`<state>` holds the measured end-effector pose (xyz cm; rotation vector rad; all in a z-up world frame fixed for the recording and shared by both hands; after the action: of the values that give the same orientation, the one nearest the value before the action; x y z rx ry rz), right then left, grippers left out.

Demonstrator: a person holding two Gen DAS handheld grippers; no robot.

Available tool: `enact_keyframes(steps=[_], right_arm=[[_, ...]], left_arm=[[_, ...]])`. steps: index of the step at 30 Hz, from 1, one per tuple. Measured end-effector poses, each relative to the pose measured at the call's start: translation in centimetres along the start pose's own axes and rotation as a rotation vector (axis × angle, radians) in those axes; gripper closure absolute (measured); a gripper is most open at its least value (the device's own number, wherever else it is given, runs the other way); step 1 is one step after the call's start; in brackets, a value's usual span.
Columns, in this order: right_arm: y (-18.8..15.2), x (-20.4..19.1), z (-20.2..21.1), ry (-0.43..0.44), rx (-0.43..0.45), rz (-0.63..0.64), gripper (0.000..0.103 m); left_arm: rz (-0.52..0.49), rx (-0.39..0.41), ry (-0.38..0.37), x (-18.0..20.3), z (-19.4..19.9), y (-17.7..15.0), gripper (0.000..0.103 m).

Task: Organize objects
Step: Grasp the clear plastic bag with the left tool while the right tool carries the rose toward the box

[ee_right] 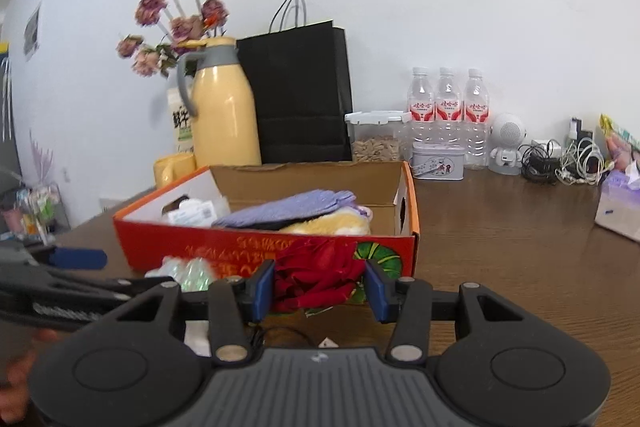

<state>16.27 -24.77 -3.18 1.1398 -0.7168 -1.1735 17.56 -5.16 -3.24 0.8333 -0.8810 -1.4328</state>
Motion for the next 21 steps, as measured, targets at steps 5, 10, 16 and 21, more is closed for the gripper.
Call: enact_keyframes(steps=[5, 10, 16, 21], right_arm=[[-1.3, 0.7, -0.9, -0.013, -0.027, -0.039, 0.057], [-1.7, 1.0, -1.0, -0.003, -0.035, -0.065, 0.057], [-1.7, 1.5, -1.1, 0.009, -0.029, -0.102, 0.057], [-1.8, 2.0, -1.4, 0.002, -0.047, -0.129, 0.057]], left_arm=[[0.007, -0.005, -0.028, 0.9, -1.5, -0.6, 0.001], [0.029, -0.009, -0.032, 0.8, -1.9, -1.2, 0.052], [0.032, 0.088, -0.061, 1.1, -0.4, -1.2, 0.055], [0.051, 0.083, -0.063, 0.9, -0.5, -1.1, 0.056]])
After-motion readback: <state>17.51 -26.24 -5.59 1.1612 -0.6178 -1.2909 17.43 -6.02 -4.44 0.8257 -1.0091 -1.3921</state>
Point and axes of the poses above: each gripper's, at about its wrist camera, not at the fingertips, and z roughly against the way its jaws point, x to its right, y to its top, the point moved 5 cm from there along -z, roughly the way its jaws point, and after that the axes turned 3 degrees about x, right-handed, at the moved point
